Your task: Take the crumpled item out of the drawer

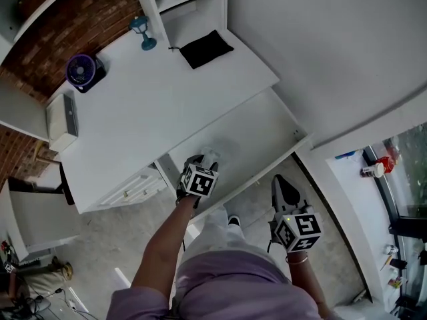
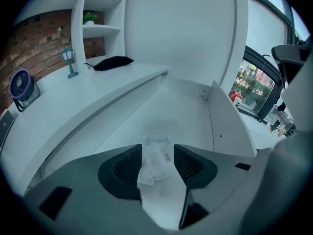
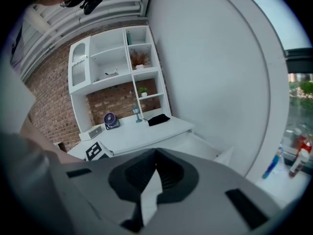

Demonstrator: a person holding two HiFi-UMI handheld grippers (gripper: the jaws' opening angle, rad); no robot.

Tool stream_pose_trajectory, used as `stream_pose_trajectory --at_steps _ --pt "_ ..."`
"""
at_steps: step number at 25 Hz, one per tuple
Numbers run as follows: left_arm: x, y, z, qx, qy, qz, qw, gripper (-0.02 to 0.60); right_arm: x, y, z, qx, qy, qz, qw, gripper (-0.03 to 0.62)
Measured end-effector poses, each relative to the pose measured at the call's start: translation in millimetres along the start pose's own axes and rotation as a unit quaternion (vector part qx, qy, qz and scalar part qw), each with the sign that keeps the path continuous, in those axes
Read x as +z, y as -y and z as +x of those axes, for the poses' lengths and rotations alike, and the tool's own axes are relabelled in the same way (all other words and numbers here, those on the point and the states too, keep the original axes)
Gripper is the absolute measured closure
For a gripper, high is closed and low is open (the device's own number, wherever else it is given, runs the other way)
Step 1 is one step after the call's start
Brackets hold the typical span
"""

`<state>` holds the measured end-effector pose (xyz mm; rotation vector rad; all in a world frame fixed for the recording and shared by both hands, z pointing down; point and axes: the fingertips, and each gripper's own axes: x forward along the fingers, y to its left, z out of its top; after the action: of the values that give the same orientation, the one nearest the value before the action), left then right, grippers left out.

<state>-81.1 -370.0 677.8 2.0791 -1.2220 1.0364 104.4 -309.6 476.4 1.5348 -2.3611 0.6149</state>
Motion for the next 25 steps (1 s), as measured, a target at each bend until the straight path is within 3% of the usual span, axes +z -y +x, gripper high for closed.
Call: stream_pose_trajectory --at_steps 14,25 --pt "-26 -5 43 -0.023 -0.063 0.015 0.9976 0.380 -9 3 15 -0.030 -0.020 0.020 0.999 0.591" --pt "-26 0 46 -0.030 -0.074 0.018 0.9966 0.467 -10 1 18 -0.030 -0.020 0.026 0.999 0.591"
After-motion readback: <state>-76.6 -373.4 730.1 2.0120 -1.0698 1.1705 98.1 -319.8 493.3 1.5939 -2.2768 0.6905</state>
